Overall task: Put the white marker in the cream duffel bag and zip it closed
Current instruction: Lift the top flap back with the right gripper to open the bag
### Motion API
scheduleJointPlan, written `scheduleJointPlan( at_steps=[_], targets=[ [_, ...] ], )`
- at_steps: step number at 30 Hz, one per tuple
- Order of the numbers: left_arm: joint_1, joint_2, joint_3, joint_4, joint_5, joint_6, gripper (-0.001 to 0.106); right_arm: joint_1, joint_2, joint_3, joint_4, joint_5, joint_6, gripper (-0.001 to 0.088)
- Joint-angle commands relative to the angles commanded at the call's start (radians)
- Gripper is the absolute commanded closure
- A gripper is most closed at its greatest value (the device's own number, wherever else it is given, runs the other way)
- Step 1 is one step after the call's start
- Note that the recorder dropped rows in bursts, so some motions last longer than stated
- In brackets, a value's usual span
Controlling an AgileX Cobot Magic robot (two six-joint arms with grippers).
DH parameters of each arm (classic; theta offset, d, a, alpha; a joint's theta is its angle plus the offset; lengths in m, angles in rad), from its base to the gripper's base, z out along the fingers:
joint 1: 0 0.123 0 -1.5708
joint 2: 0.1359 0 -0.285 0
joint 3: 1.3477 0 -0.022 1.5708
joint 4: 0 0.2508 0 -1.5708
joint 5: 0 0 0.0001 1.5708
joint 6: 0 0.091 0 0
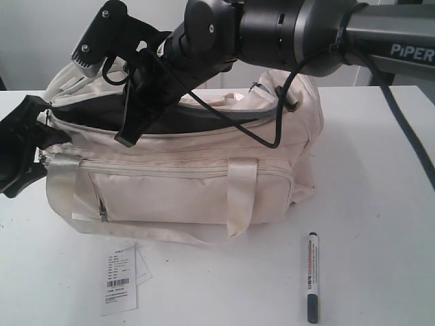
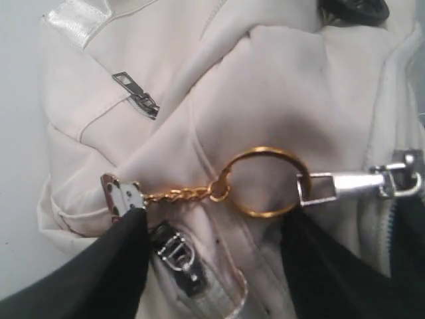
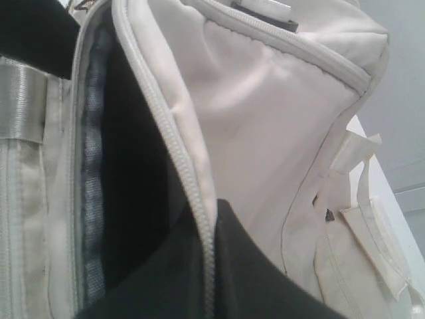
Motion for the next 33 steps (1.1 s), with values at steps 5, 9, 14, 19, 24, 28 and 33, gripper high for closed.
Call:
scheduleJointPlan(
  at_steps=[5, 9, 14, 19, 24, 28, 33],
  targets=[
    [0.000, 0.000, 0.000, 0.056, -0.031, 0.000, 0.105, 0.000, 0.000, 0.000, 0.000, 0.000, 0.000, 0.0868],
    [0.000, 0.000, 0.000, 0.085, -0.044, 0.000, 0.105, -0.006, -0.021, -0.002, -0.002, -0.054, 0.023, 0.0868],
    [0.000, 0.000, 0.000, 0.085, -0.046, 0.000, 0.105, -0.027, -0.046, -0.029, -0.004, -0.090, 0.057, 0.0868],
    [0.000, 0.000, 0.000, 0.085, -0.046, 0.000, 0.105, -0.056, -0.057, -0.057, -0.006, -0.109, 0.074, 0.0868],
    [0.000, 0.000, 0.000, 0.085, -0.053, 0.000, 0.105, -0.077, -0.067, -0.072, -0.006, -0.174, 0.092, 0.0868],
    [0.000, 0.000, 0.000, 0.085, -0.053, 0.000, 0.105, -0.089, -0.077, -0.072, -0.006, -0.245, 0.123, 0.0868],
    [0.000, 0.000, 0.000, 0.085, -0.057, -0.002, 0.105, -0.091, -0.089, -0.072, -0.006, -0.279, 0.123, 0.0868]
  ],
)
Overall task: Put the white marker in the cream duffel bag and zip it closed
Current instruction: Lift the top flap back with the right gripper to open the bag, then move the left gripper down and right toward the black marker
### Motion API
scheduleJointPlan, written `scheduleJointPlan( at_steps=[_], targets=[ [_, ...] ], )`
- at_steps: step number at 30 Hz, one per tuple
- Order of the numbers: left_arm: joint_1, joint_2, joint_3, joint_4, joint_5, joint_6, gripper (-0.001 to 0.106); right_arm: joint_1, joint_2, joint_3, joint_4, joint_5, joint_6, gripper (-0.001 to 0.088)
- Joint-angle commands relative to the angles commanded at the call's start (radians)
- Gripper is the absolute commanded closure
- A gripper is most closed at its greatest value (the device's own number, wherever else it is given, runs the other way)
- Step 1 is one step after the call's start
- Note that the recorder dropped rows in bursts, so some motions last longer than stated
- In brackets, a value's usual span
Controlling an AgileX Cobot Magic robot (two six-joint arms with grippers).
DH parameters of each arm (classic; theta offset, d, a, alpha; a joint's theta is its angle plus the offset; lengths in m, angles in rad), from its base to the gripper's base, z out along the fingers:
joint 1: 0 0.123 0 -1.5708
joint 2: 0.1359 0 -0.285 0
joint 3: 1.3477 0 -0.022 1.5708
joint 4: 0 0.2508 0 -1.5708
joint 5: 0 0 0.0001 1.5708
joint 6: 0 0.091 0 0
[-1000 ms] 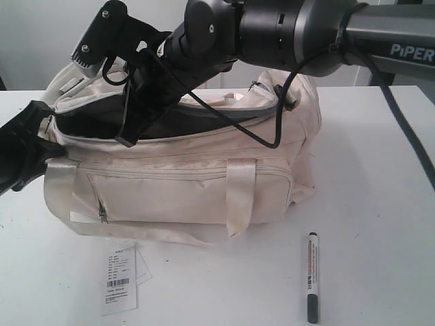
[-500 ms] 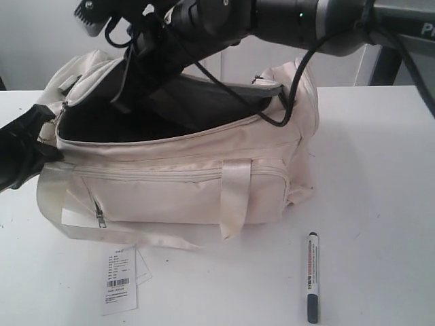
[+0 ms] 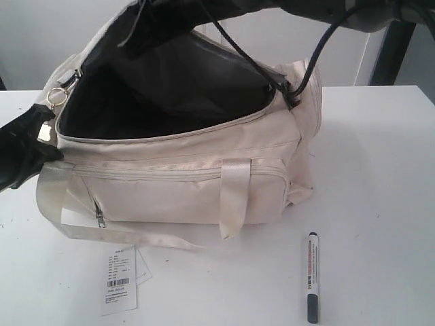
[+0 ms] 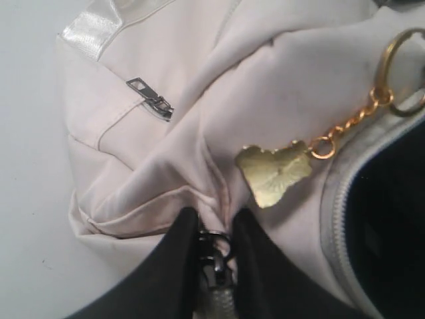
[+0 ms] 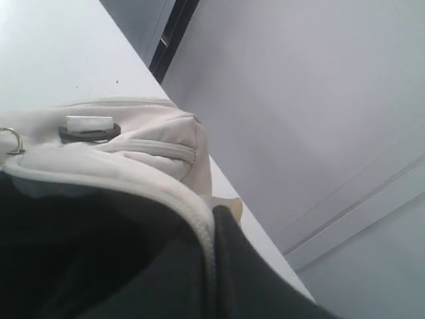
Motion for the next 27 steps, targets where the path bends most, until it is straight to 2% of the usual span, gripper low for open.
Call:
scheduleJointPlan(
  at_steps=[27],
  targets=[
    [0.000, 0.000, 0.000, 0.000, -0.032, -0.002, 0.105, -0.046, -0.052, 0.000, 0.000, -0.190, -0.007, 0.0868]
  ],
)
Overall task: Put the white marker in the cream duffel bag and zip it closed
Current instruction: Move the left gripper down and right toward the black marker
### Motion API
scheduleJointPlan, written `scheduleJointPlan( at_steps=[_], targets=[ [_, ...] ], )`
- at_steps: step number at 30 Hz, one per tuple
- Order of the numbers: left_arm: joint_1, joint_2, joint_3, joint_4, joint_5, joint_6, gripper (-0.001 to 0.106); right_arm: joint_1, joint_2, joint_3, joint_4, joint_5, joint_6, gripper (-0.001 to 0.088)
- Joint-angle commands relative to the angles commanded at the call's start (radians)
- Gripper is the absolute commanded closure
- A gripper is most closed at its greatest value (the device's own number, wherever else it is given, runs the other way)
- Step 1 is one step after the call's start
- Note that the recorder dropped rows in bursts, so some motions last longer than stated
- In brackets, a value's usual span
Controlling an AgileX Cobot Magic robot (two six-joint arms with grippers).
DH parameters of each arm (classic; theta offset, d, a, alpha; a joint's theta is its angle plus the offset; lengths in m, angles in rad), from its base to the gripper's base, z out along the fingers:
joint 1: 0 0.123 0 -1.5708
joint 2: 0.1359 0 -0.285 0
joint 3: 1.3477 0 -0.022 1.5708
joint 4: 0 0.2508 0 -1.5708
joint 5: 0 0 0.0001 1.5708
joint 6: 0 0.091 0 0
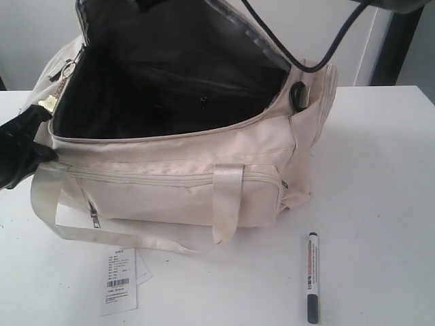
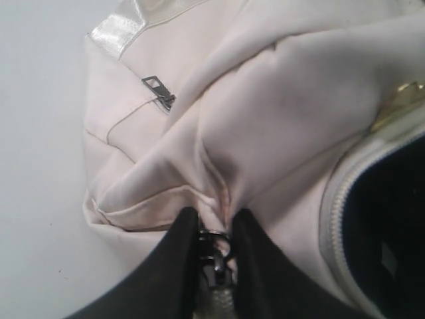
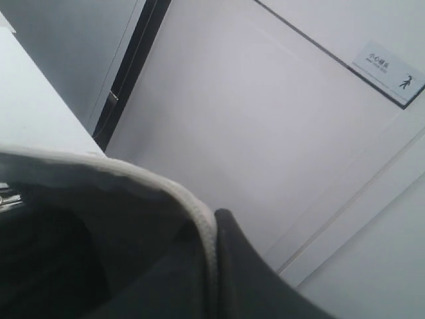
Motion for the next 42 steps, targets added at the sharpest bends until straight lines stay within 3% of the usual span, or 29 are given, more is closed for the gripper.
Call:
scheduleJointPlan(
  at_steps=[11, 13, 16, 18, 20, 23, 28, 38, 42],
  targets=[
    [0.000, 0.000, 0.000, 0.037, -0.005, 0.004, 0.105, -0.004, 0.000, 0.002, 0.000, 0.011, 0.000, 0.0868],
    [0.000, 0.000, 0.000, 0.068, -0.003, 0.004, 0.094, -0.004, 0.000, 0.002, 0.000, 0.011, 0.000, 0.0868],
    [0.000, 0.000, 0.000, 0.094, 0.010, 0.004, 0.055, -0.004, 0.000, 0.002, 0.000, 0.011, 0.000, 0.0868],
    [0.000, 0.000, 0.000, 0.105, 0.020, 0.004, 0.039, -0.004, 0.000, 0.002, 0.000, 0.011, 0.000, 0.0868],
    [0.000, -0.012, 0.000, 0.136, 0.063, 0.004, 0.033, -0.004, 0.000, 0.002, 0.000, 0.011, 0.000, 0.0868],
    [0.000, -0.060, 0.000, 0.181, 0.107, 0.004, 0.031, -0.004, 0.000, 0.002, 0.000, 0.011, 0.000, 0.0868],
    [0.002, -0.169, 0.000, 0.362, 0.146, 0.077, 0.031, -0.004, 0.000, 0.002, 0.003, 0.012, 0.000, 0.0868],
    [0.002, -0.292, 0.000, 0.929, 0.274, 0.162, 0.031, -0.004, 0.000, 0.002, 0.003, 0.012, 0.000, 0.0868],
    [0.002, -0.332, 0.000, 1.037, 0.336, 0.160, 0.031, -0.004, 0.000, 0.002, 0.003, 0.012, 0.000, 0.0868]
  ],
)
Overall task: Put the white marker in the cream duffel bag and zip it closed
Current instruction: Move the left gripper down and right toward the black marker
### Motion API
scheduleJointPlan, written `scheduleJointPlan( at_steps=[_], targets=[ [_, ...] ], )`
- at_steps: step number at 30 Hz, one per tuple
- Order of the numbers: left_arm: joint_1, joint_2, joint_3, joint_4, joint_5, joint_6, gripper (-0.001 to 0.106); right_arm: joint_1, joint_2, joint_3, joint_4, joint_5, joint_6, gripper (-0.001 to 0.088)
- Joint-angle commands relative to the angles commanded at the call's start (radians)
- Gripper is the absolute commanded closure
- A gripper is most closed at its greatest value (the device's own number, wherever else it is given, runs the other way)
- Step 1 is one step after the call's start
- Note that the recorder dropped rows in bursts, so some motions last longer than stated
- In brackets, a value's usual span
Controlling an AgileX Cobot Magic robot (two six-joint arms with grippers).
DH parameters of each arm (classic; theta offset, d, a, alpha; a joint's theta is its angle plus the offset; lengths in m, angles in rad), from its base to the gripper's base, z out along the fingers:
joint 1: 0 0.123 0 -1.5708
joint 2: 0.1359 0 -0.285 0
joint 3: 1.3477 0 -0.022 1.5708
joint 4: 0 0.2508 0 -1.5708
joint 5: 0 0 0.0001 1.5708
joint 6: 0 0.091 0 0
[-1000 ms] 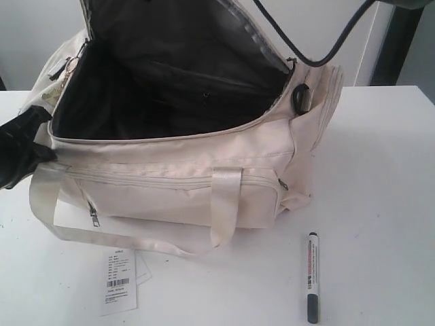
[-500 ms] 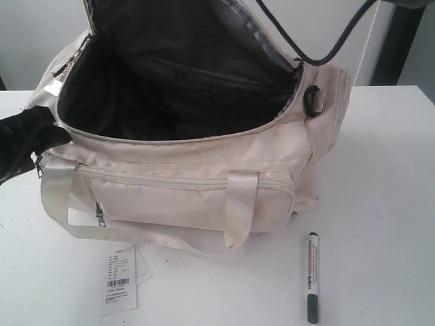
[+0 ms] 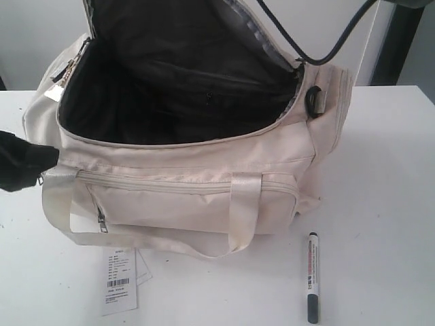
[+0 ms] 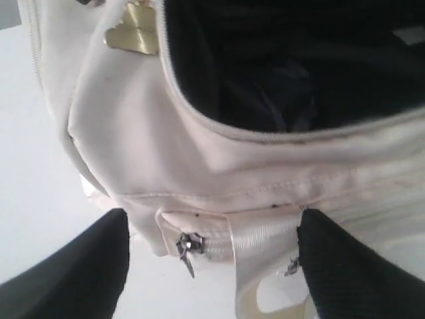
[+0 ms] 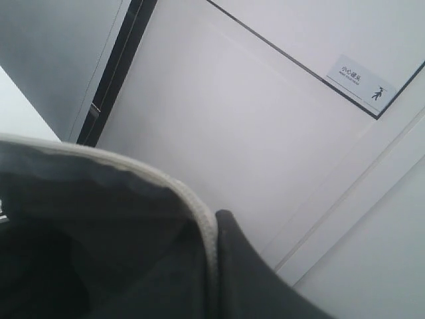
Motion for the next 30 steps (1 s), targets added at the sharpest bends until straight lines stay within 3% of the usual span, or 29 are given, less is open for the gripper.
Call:
scheduleJointPlan(
  at_steps=[3, 6, 11, 14, 17, 30],
  targets=[
    [0.000, -0.043, 0.000, -0.051, 0.046, -0.013, 0.034, 0.000, 0.000, 0.000, 0.000, 0.000, 0.000, 0.0868],
    [0.000, -0.087, 0.000, -0.138, 0.146, -0.013, 0.049, 0.000, 0.000, 0.000, 0.000, 0.000, 0.000, 0.0868],
    [0.000, -0.106, 0.000, -0.334, 0.430, 0.061, 0.104, 0.000, 0.000, 0.000, 0.000, 0.000, 0.000, 0.0868],
    [-0.026, -0.106, 0.000, -0.489, 0.570, 0.196, 0.105, 0.000, 0.000, 0.000, 0.000, 0.000, 0.000, 0.0868],
    [-0.081, -0.106, 0.000, -0.555, 0.609, 0.201, 0.105, 0.000, 0.000, 0.000, 0.000, 0.000, 0.000, 0.0868],
    [-0.442, 0.000, 0.000, -0.622, 0.295, 0.170, 0.105, 0.000, 0.000, 0.000, 0.000, 0.000, 0.000, 0.0868]
  ],
)
